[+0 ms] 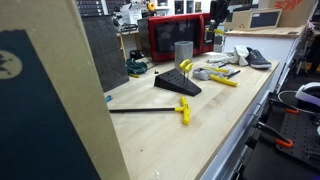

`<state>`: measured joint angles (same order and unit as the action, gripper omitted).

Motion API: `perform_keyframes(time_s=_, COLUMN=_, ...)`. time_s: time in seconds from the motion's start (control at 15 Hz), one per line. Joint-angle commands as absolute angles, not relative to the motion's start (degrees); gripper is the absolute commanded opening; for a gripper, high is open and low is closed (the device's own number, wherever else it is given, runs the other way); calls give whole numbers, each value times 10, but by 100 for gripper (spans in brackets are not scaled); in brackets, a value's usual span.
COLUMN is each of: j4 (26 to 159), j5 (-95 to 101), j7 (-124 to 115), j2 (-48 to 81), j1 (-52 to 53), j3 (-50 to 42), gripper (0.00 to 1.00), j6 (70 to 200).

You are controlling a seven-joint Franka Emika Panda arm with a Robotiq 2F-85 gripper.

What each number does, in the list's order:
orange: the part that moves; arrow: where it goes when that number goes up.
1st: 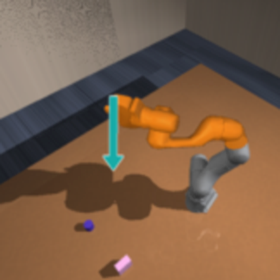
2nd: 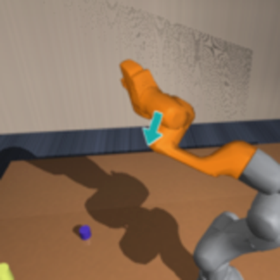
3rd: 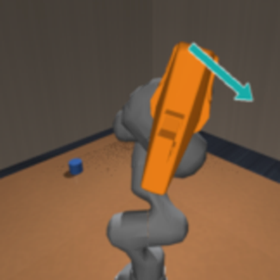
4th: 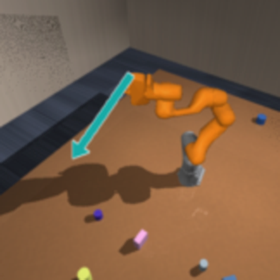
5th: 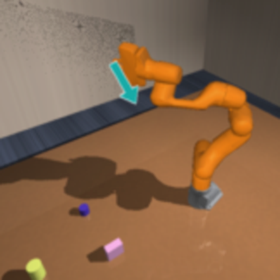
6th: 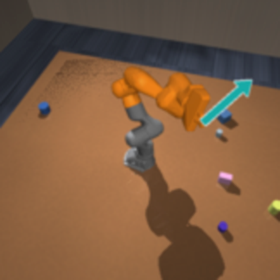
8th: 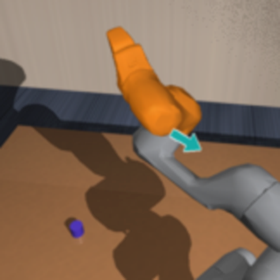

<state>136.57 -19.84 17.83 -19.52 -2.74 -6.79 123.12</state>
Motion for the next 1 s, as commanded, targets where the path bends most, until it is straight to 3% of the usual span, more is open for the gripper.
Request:
perform_keyframes(time_s=0.0, j4=1311, j5=-248, j7=177, j2=-196, j1=-4, j3=-86, gripper=5, j6=1194)
perform_keyframes(time_s=0.93, j4=1093, j5=-411, j7=233, j2=2, j1=-9, j3=-85, gripper=5, j6=1186)
